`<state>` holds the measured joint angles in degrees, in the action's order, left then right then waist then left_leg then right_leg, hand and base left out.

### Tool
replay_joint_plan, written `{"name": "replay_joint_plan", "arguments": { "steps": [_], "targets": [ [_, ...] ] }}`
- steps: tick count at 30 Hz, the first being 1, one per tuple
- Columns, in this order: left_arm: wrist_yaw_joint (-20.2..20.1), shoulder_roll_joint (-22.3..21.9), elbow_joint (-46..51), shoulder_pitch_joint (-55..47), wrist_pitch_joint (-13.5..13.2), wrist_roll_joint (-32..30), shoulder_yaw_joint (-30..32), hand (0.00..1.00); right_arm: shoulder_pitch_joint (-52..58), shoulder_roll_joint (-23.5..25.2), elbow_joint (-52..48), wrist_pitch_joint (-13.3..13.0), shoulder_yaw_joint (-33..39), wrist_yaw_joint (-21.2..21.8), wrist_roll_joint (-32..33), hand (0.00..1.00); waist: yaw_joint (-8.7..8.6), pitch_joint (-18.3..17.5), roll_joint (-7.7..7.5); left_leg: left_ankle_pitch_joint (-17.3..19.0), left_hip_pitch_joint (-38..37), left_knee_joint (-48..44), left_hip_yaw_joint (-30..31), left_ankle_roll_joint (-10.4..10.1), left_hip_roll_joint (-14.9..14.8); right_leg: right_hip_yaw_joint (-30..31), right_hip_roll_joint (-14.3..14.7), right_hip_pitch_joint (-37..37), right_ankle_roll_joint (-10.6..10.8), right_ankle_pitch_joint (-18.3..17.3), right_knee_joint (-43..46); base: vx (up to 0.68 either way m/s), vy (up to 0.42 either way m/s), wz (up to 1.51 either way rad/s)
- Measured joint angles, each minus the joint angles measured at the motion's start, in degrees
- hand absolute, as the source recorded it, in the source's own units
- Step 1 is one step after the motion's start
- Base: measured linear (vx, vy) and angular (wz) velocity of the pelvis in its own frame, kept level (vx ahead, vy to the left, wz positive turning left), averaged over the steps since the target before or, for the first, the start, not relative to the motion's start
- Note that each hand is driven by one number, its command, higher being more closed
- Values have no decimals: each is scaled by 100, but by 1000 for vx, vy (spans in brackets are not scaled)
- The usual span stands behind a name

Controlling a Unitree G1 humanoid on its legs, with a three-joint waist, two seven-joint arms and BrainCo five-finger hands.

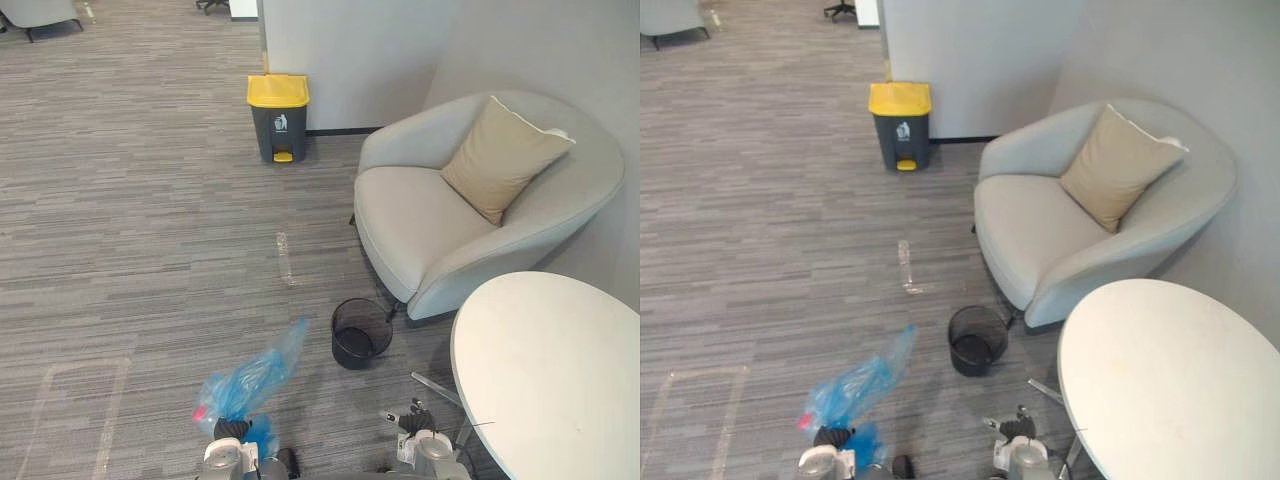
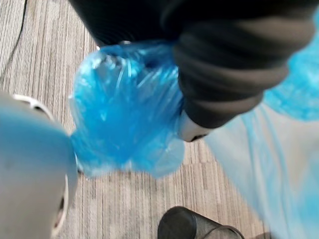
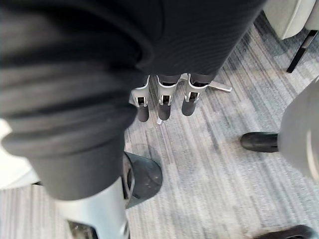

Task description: Gather rubbish on tea table into small bin, then transfer packed bag to large trash can.

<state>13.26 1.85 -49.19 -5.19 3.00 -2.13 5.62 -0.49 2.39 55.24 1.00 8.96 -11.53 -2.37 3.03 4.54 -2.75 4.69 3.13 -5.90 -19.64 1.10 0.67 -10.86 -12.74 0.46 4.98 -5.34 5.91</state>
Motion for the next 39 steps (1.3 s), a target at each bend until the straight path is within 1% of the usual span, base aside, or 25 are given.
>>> {"name": "replay_joint_plan", "arguments": {
  "steps": [4, 8, 10, 11, 12, 13, 14, 16, 17, 19, 20, 22, 23, 24, 25, 26, 27, 29, 31, 32, 33, 34, 35, 36, 39],
  "targets": [
    [3, 138, -251, 16, 1, -2, 14, 100, -134, -24, 125, -2, 157, -35, 0, 0, 2, 8, -3, -474, -134, 771, 158, 55, 194, -107, -7, -75, 139, 21, -187, -50, 21, 16],
    [2, 123, -255, -7, -6, 6, 107, 100, -168, -65, 208, 16, 324, -48, -3, 0, 24, 39, -78, -514, -214, 1053, 236, 114, 351, -152, -182, -242, 201, -244, 194, 24, 46, 18],
    [7, 151, -257, -10, -5, 7, 129, 100, -170, -101, 196, 12, 368, -61, -4, 0, 6, 67, -109, -316, -228, 963, 476, 244, 507, -154, -353, -252, -51, -492, 742, 114, 56, 25],
    [6, 134, -262, -7, -4, 6, 130, 100, -172, -103, 190, 11, 388, -64, -3, 0, -4, 106, -107, -278, -253, 958, 565, 292, 526, -107, -368, -296, -171, -485, 977, 122, 52, 40],
    [9, 80, -241, 10, -5, 5, 135, 100, -160, -105, 176, 9, 387, -64, -3, 0, -51, 197, -24, -197, -314, 874, 745, 342, 483, 33, -353, -554, -440, -324, 1744, 159, 59, 63],
    [7, 77, -224, 33, -9, 6, 134, 100, -90, -90, 179, 11, 389, -67, 0, 0, -99, 219, 54, -96, -334, 698, 953, 378, 366, 280, -210, -888, -527, -306, 2340, 204, 65, 80],
    [9, 60, -207, 32, -9, 6, 141, 100, -53, -29, 158, 15, 416, -61, -4, 0, -120, 252, 103, 46, -314, 531, 1115, 388, 262, 485, 42, -1047, -428, -548, 2505, 256, 43, 68],
    [7, 57, -207, 58, 2, 5, 202, 100, -51, -12, 140, 3, 438, -66, 1, 0, -129, 256, 54, 257, -394, 343, 1466, 458, 165, 685, 642, -1392, -274, -878, 2691, 318, 8, 74],
    [6, 28, -207, 96, 2, 5, 231, 100, -21, -14, 104, 3, 447, -74, 4, 0, -135, 258, 43, 364, -480, 291, 1617, 457, 166, 742, 854, -1502, -225, -907, 2664, 321, -17, 83],
    [8, -38, -205, 148, 2, 5, 248, 100, 50, -21, -22, 2, 532, -80, 5, 0, -144, 263, 56, 546, -686, 252, 1852, 457, 194, 769, 1120, -1680, -225, -903, 2570, 386, -42, 87],
    [5, -87, -203, 180, -2, 4, 246, 100, 54, -19, -39, 0, 606, -78, 5, 0, -213, 256, 61, 716, -832, 167, 2092, 382, 254, 781, 1257, -1744, -336, -835, 2369, 402, -56, 108],
    [4, -135, -204, 182, -11, -1, 249, 100, 83, -14, -39, 0, 666, -83, 7, 0, -269, 231, 29, 1007, -959, -79, 2349, 318, 364, 764, 1237, -1724, -562, -581, 2022, 503, -83, 104],
    [3, -223, -224, 171, -2, -4, 319, 100, 151, -22, -39, 7, 680, -70, 9, 0, -266, 104, 87, 1294, -987, -481, 2401, 83, 348, 618, 1195, -1651, -658, -498, 1955, 629, -79, 81],
    [-1, -286, -211, 167, -8, -8, 354, 100, 135, -32, -49, 7, 687, -74, 7, 0, -266, 58, 172, 1359, -811, -829, 2342, -37, 300, 534, 1207, -1591, -666, -499, 1864, 561, -56, 80],
    [-3, -393, -202, 193, -8, -8, 372, 100, 134, -74, -120, -2, 672, -78, 6, 0, -301, 30, 299, 1389, -324, -1815, 2120, -284, 239, 417, 1227, -1362, -676, -496, 1585, 335, -28, 50],
    [-5, -468, -198, 204, -9, -7, 419, 100, 130, -96, -173, 9, 653, -74, 7, 0, -271, 61, 366, 1268, -43, -2583, 1849, -484, 190, 424, 1269, -1123, -677, -497, 1355, 581, -58, 34],
    [-8, -518, -130, 223, -9, -7, 525, 100, 81, -65, -200, 30, 605, -80, 12, 0, -234, 123, 393, 1119, 385, -3645, 1504, -684, -34, 546, 1311, -701, -754, -543, 1048, 585, -50, -8],
    [-12, -502, -74, 241, -15, -5, 611, 100, 3, 2, -197, 62, 539, -80, 20, 0, -196, 221, 360, 1373, 675, -4399, 897, -360, -393, 783, 1353, -24, -883, -622, 689, 575, 9, -29],
    [-20, -523, 46, 255, -22, -5, 627, 100, -177, 104, -191, 73, 558, -86, 28, 0, -126, 289, 258, 1585, 1140, -3962, 505, -178, -596, 905, 1211, 343, -972, -684, 718, 463, 93, -43],
    [-20, -522, 73, 284, -24, -7, 630, 100, -227, 105, -194, 74, 566, -86, 28, 0, -108, 304, 231, 1562, 1319, -3588, 438, -163, -626, 913, 1129, 370, -961, -707, 812, 388, 136, -44],
    [-23, -525, 116, 315, -26, -7, 612, 100, -260, 101, -233, 71, 576, -89, 28, 0, -96, 307, 230, 1278, 1527, -2846, 465, -117, -647, 920, 1033, 376, -812, -791, 1025, 400, 168, -48],
    [-22, -534, 126, 305, -35, -8, 593, 100, -221, 100, -293, 67, 579, -90, 28, 0, -60, 284, 291, 442, 1583, -1805, 592, -67, -705, 951, 1008, 426, -543, -959, 1225, 416, 185, -52],
    [-25, -554, 114, 286, -35, -9, 575, 100, -169, 94, -302, 66, 590, -86, 28, 0, -26, 288, 403, -399, 1599, -1475, 720, -109, -813, 986, 1043, 520, -305, -1134, 1294, 399, 207, -26],
    [-32, -468, 71, 399, -35, -11, 627, 100, -92, 129, -247, 100, 564, -75, 40, 0, -34, 227, 174, -225, 1580, -1659, 674, -60, -570, 1130, 758, 572, -262, -1268, 1302, 390, 216, -11],
    [-10, -481, -8, 535, -24, -11, 636, 100, -162, 185, -249, 137, 711, -81, 39, 0, 71, 201, 118, 164, 1507, -1714, 399, 48, -493, 1472, 620, 469, -178, -892, 1362, 332, 217, -31]
  ]
}}
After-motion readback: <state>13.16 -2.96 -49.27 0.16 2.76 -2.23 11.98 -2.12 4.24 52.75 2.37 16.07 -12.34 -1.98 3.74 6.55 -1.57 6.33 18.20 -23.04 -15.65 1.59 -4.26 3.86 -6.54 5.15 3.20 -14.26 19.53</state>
